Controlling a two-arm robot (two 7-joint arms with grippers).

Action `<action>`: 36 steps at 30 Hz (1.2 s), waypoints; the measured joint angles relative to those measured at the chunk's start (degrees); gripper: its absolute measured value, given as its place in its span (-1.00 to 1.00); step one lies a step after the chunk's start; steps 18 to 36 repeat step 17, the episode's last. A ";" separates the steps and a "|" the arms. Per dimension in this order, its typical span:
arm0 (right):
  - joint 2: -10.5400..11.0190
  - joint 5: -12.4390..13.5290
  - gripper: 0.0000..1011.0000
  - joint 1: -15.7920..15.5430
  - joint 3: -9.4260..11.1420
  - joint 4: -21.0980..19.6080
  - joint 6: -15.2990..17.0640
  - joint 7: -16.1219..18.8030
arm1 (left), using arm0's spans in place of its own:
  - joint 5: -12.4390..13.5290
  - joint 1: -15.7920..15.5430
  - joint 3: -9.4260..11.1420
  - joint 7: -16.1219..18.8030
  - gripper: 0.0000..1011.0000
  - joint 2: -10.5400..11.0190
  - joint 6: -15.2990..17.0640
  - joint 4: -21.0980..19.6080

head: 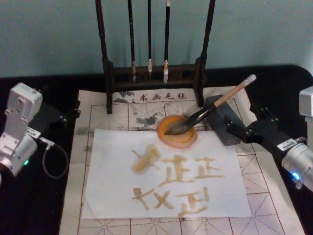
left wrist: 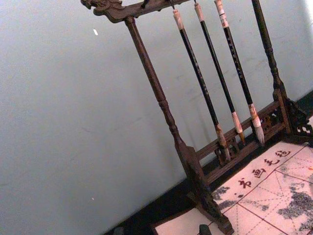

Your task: Pick up the brush from the inkstone, write on the paper, then place the brush back to its original position.

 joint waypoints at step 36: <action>0.00 0.05 0.98 0.00 0.00 0.00 0.02 0.00 | 0.00 0.00 0.00 0.00 0.98 0.00 0.00 0.00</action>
